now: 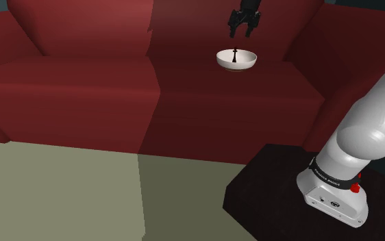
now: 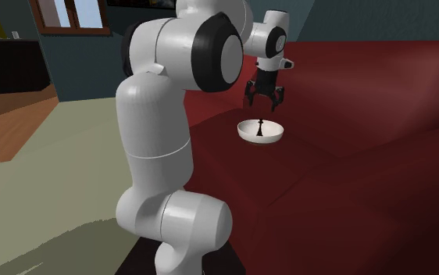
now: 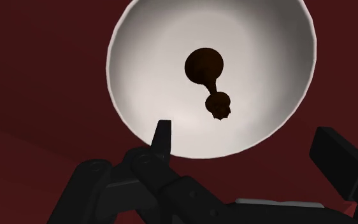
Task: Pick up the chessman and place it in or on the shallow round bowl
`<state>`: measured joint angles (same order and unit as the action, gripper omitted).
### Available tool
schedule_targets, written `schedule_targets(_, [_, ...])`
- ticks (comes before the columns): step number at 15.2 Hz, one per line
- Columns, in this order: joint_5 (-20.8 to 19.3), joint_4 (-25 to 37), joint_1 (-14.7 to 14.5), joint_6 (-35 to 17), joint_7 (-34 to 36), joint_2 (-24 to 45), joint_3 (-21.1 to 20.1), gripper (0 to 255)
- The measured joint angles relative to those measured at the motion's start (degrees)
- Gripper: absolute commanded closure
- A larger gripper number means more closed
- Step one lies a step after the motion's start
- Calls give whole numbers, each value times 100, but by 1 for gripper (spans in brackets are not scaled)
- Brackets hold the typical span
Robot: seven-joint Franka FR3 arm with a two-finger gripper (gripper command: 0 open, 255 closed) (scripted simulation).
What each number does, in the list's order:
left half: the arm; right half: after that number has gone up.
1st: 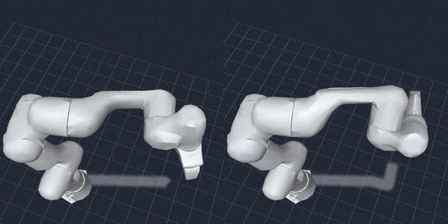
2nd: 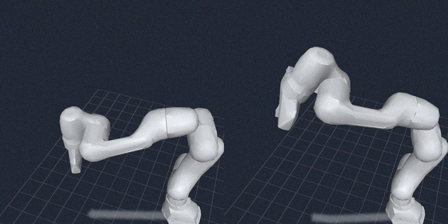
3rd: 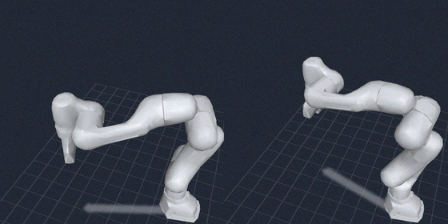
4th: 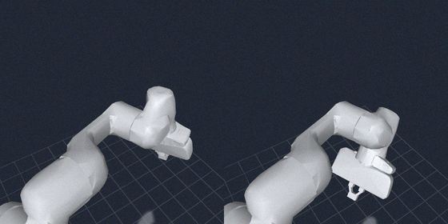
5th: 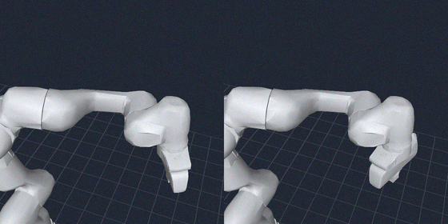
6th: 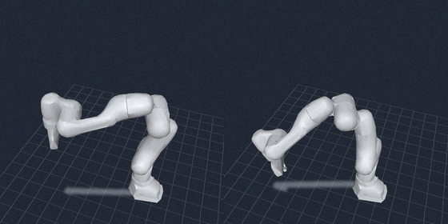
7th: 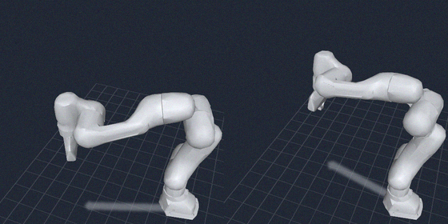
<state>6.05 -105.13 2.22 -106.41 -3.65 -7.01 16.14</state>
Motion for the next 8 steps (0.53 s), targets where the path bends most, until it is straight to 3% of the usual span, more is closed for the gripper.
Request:
schedule_targets(3, [-3,405,14,394,6,12,21,0])
schedule_targets(8, [-13,450,15,468,15,-13,20,0])
